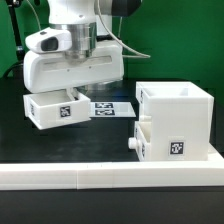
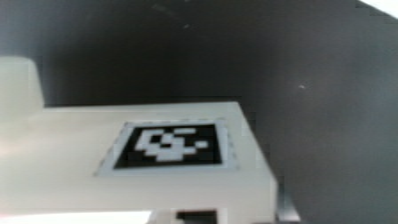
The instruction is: Assemble drawer
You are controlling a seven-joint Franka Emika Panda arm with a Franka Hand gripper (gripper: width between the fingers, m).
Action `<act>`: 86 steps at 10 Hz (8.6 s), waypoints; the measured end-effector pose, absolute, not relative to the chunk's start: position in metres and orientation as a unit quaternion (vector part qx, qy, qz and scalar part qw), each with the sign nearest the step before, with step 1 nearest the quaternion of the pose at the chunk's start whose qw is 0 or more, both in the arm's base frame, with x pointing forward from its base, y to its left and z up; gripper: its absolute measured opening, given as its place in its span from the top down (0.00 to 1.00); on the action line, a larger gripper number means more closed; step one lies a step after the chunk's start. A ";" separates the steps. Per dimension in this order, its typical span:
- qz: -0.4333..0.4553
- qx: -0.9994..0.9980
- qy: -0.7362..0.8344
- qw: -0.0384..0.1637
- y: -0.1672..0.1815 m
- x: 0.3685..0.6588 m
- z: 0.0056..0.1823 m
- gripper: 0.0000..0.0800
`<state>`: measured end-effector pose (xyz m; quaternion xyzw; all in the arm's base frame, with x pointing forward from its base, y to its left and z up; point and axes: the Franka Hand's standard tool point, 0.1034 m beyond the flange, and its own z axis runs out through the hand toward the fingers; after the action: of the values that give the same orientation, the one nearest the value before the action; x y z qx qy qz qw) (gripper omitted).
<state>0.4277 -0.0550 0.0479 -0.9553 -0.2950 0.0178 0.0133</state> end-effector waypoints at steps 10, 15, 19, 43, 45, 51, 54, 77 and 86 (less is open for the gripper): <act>0.019 -0.747 -0.665 0.005 -0.058 0.459 0.055 0.95; 0.018 -0.714 -0.700 -0.001 -0.055 0.489 0.062 0.95; 0.017 -0.713 -0.701 0.000 -0.050 0.495 0.064 0.95; 0.000 -0.736 -0.677 -0.001 -0.004 0.519 0.060 0.95; 0.001 -0.737 -0.676 0.000 -0.005 0.518 0.059 0.95; 0.007 -0.717 -0.697 0.001 0.011 0.519 0.059 0.95; 0.007 -0.718 -0.696 0.001 0.010 0.519 0.058 0.95; -0.003 -0.686 -0.726 0.046 -0.058 0.520 0.087 0.19; -0.023 -0.743 -0.662 0.098 -0.015 0.528 0.073 0.19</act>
Offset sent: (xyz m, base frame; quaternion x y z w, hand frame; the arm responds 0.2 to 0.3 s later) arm 0.0000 0.0000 0.0000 0.0000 0.0000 -0.1296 0.9916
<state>0.5284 -0.0149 0.0733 -0.7430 -0.6617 -0.0230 0.0982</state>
